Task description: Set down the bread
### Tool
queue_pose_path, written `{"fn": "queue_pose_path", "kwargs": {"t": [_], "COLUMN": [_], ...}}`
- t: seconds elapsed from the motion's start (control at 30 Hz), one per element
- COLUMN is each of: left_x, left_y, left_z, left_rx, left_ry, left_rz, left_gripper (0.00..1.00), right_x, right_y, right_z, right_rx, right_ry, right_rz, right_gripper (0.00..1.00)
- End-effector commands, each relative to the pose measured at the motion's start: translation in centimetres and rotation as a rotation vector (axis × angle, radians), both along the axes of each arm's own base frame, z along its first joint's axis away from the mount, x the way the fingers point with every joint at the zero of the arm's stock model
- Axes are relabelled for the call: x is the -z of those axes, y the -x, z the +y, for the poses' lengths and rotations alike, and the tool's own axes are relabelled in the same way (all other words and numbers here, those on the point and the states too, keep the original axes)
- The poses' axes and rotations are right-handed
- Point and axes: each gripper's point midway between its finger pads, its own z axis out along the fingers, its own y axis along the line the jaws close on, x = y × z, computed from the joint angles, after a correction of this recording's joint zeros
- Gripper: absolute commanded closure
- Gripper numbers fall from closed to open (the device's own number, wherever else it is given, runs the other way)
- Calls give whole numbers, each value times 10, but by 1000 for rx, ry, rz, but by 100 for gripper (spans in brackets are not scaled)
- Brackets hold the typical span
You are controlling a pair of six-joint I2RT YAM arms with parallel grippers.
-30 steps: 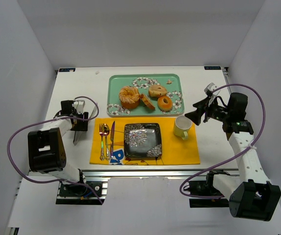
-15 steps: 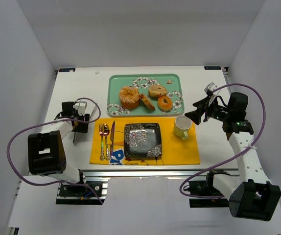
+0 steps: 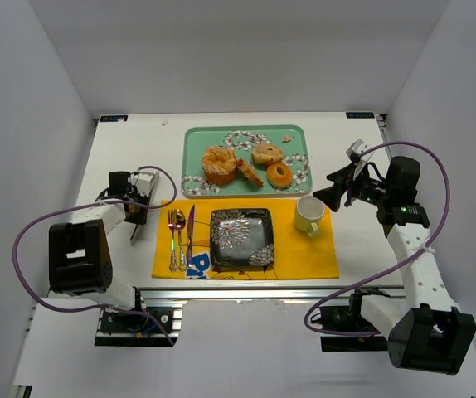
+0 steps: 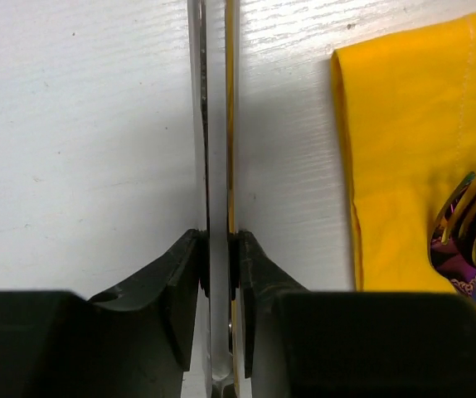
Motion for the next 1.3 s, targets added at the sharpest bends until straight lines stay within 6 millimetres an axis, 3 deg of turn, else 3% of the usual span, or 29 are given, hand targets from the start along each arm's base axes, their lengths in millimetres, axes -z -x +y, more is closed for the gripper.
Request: {"fn": "queue_pose_path", "kwargs": {"t": [0.0, 0.13, 0.17, 0.23, 0.27, 0.33, 0.4, 0.5, 0.63, 0.67, 0.9, 1.03, 1.1, 1.27], "left_x": [5, -27, -45, -63, -86, -106, -137, -157, -173, -191, -206, -206, -203, -199], "left_y": [11, -16, -30, -42, -58, -67, -83, -83, -70, -68, -49, -43, -38, -40], "left_z": [2, 12, 14, 14, 10, 2, -23, -58, -94, -101, -123, -132, -150, -157], "left_rx": [-24, -88, -98, -148, -151, -209, -225, -220, -192, -188, -167, -157, -128, -152], "left_ry": [-7, -25, -24, 2, 36, 118, 292, 506, 675, 726, 782, 766, 757, 701], "left_rz": [53, -47, -91, -122, -173, -195, -231, -155, -131, -173, -126, -120, -97, -110], "left_gripper": [69, 77, 78, 81, 81, 82, 81, 79, 74, 69, 56, 55, 55, 54], "right_x": [-17, -17, -17, -18, -18, -19, -21, -22, -27, -27, -31, -33, -33, -33], "right_y": [-2, -1, -1, -1, 0, 0, 0, 0, 1, 2, 6, 10, 11, 17], "right_z": [-1, -1, -1, -1, 0, -1, -1, 0, 1, 2, 3, 4, 4, 4], "right_rx": [-5, -5, -5, -7, -8, -9, -11, -18, -26, -28, -34, -39, -40, -42], "right_ry": [-2, -1, 0, -1, -2, -3, -4, -10, -14, -16, -20, -24, -26, -19], "right_rz": [-60, -57, -56, -58, -55, -56, -55, -52, -55, -49, -47, -44, -42, -41], "right_gripper": [24, 24, 24, 24, 24, 24, 24, 24, 24, 24, 24, 24, 24, 24]}}
